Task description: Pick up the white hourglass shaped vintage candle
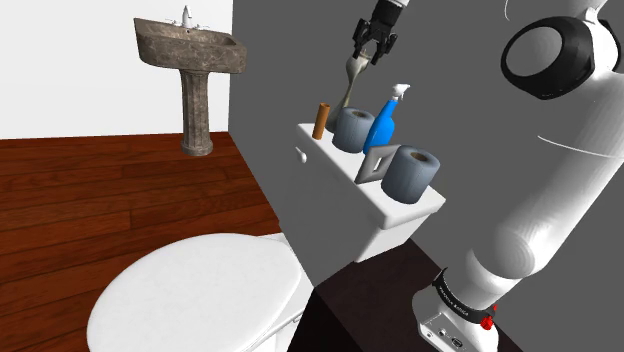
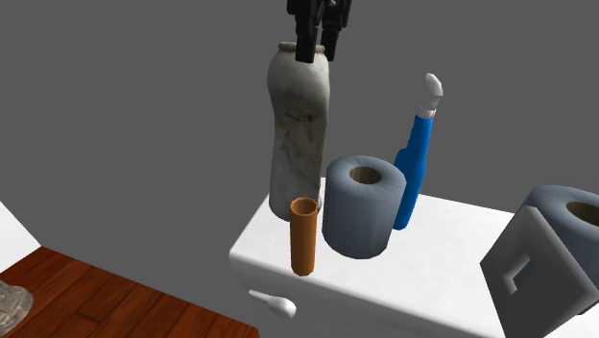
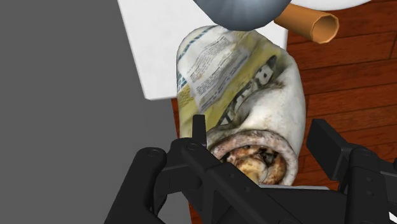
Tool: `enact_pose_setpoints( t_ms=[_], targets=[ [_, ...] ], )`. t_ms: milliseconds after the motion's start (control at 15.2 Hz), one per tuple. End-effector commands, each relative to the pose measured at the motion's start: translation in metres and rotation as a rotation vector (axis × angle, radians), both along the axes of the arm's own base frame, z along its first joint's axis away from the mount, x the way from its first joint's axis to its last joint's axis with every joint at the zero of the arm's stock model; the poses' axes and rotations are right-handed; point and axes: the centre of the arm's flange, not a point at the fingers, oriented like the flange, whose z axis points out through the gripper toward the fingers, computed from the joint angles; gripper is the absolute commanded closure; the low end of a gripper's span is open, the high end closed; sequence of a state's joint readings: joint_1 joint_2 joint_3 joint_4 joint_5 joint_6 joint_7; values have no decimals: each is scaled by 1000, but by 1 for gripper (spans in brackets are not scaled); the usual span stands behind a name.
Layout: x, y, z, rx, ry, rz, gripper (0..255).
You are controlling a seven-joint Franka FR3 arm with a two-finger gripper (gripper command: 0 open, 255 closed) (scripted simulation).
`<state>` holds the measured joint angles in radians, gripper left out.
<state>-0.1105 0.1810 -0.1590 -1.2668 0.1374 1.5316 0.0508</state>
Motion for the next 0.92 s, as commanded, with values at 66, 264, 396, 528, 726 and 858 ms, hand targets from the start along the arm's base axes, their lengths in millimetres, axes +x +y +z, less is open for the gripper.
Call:
enact_pose_setpoints(
  t_ms=[66, 264, 396, 528, 726, 858],
  targets=[
    [0, 0, 13, 0, 0, 0, 255],
    [0, 0, 29, 0, 0, 0, 255],
    [0, 0, 39, 0, 0, 0, 255],
    [0, 0, 50, 0, 0, 0, 255],
    [0, 0, 66, 0, 0, 0, 255],
    [0, 0, 76, 0, 0, 0, 255]
  ],
)
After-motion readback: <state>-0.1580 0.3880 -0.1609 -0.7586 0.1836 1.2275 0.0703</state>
